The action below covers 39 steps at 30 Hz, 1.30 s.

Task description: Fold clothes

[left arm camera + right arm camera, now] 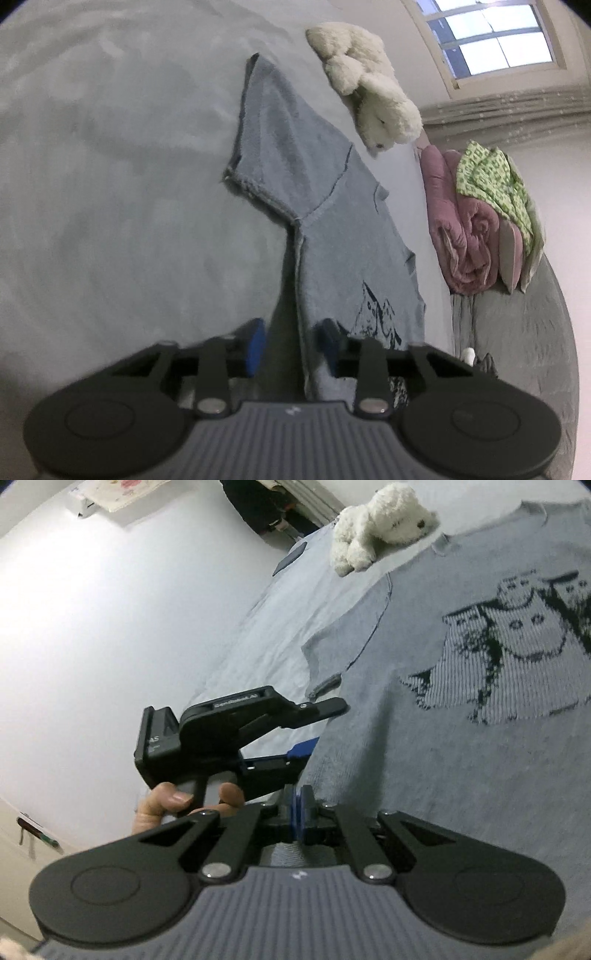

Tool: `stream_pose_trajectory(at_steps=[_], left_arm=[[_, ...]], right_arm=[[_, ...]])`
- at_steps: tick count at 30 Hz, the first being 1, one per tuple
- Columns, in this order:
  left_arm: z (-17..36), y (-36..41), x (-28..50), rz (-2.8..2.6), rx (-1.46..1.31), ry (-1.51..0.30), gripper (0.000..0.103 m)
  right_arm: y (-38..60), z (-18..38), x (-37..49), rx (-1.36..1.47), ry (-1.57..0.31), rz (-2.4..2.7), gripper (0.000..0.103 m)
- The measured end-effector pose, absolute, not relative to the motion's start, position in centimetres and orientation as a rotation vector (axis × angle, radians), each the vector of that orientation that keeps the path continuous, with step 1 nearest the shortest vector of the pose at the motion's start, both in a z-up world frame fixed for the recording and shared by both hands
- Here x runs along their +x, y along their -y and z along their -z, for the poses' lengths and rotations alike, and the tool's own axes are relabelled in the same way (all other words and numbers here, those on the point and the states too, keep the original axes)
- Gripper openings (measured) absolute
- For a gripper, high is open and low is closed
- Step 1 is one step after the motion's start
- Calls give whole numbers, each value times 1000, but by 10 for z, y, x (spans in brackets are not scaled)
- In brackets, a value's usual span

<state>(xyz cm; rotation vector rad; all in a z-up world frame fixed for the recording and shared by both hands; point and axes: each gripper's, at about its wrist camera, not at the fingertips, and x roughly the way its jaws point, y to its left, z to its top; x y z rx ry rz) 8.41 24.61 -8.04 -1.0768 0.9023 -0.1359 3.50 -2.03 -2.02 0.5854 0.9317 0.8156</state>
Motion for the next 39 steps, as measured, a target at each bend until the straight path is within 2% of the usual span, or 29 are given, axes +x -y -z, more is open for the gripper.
stream_pose_trajectory(at_steps=[1,6,8,10,17,19,21,25,39], left_arm=[[82,-245,84,134,-1087,-904,3],[51,-242,74,55,-918,-812,2],[51,-240,76,39,-879,-834,3],[58,-237,80,22,-846,-883,3],[57,-241,80,36,-830,-915,6],[57,-242,80,41,-830,-921,7],[56,-240,78,46,-827,-924,9],[55,-239,73,60,-825,-934,12],[60,-243,59,91,-847,-953,13]], right_arm=[[20,21,34,601,-941,-822,3],[11,28,33,579,-980,-822,3],[5,33,35,555,-998,-817,5],[-2,35,34,500,-1007,-799,14],[-5,11,10,346,-936,-791,17],[-6,2,0,297,-909,-798,27],[-9,-4,-11,253,-881,-813,33],[-22,-6,-37,157,-845,-860,33],[-53,23,-90,-112,-847,-847,33]])
